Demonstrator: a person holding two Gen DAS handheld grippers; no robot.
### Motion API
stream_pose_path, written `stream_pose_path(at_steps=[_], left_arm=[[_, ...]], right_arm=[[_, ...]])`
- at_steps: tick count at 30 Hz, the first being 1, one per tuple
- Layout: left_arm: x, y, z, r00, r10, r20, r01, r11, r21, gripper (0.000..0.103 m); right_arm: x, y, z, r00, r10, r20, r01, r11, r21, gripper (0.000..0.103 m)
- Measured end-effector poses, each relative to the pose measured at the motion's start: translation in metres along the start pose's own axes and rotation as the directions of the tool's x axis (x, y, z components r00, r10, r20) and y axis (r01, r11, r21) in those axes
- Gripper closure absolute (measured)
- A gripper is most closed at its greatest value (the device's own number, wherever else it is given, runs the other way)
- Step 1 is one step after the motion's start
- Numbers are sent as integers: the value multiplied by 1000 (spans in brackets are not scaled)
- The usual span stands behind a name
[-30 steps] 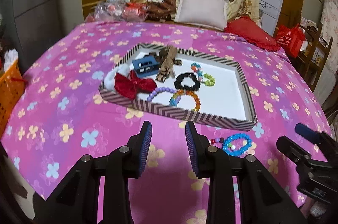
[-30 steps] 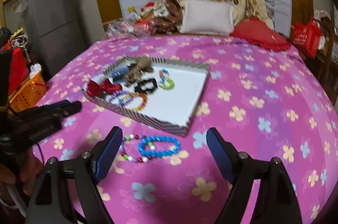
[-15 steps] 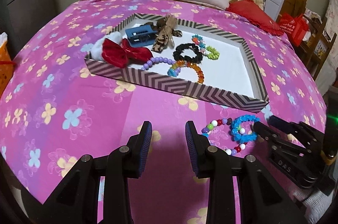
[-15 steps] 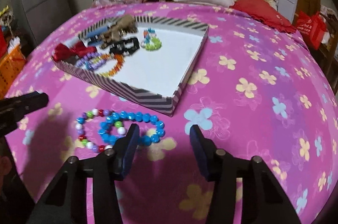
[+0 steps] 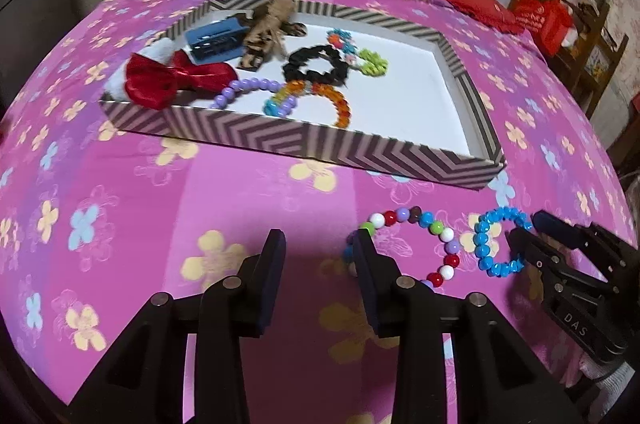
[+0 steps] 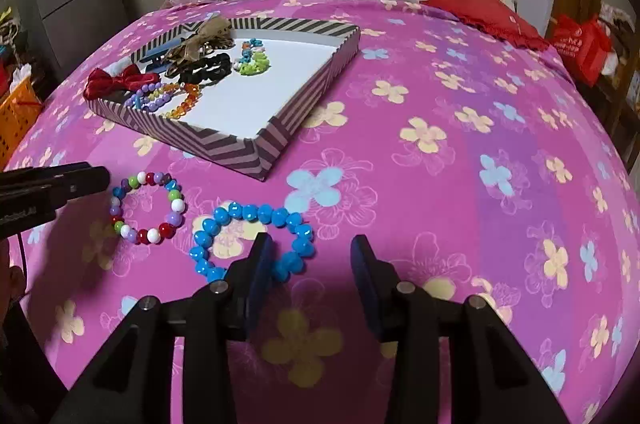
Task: Organize jewelry
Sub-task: 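Withdraw both tools and move them toward the last two bracelets, then grasp the multicolour bead bracelet with the left tool while the right tool grasps the blue bracelet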
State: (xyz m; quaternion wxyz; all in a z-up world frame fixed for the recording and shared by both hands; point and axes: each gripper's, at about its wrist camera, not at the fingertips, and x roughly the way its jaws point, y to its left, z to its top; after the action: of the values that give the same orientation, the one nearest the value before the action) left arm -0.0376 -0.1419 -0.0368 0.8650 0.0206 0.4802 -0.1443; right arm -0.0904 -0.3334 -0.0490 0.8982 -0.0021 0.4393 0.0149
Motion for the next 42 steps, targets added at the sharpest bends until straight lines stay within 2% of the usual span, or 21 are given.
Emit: stream_pose_path(at_steps=[4,8,13,14,15,16,17,18,20,23,28,37,42], left_arm=[[7,-8,-2,1000,3,-15,-3,999,33,67],[10,-13,-2,1000,25,-6,-25,998,54,67],[12,-18,-1,1000,29,2,-29,998,64,67],[12,-18,-1,1000,30,5,-30,997,64,68],[12,-18,-1,1000,26,8,-27,998,65,74],[12,-18,-1,1000,23,13,-23,997,69,86],[12,-19,-1,1000,23,14,-24,997,73,89],[12,-20,-1,1000,21,14,-22,997,77,93],[11,-19,0,1000,-14,3,13,997,75,93],[5,-15,3,999,-53,3,52,997,64,93],[-21,-8,18,994,-98,45,95,994,51,93],[-57,-3,48,988,-105,114,98,993,70,93],[-69,-11,70,982,-109,153,96,991,89,93]], right_arm=[[2,6,0,1000,-18,19,18,999,-33,59],[3,7,0,1000,-1,26,2,999,-35,54],[4,9,0,1000,-1,25,2,999,-45,54],[3,9,0,1000,2,25,-1,999,-49,59],[3,10,0,1000,4,26,-3,998,-57,65],[3,12,1,1000,5,28,-3,998,-68,77],[3,13,1,1000,3,28,-1,997,-78,85],[3,15,1,1000,1,27,1,996,-89,88],[4,18,2,1000,3,18,-1,994,-105,94],[1,19,6,1000,11,14,-9,993,-122,94],[-22,17,20,998,22,60,-14,991,-130,94],[-62,14,64,987,31,156,-7,988,-153,94],[-67,19,100,978,55,199,-22,986,-166,94]])
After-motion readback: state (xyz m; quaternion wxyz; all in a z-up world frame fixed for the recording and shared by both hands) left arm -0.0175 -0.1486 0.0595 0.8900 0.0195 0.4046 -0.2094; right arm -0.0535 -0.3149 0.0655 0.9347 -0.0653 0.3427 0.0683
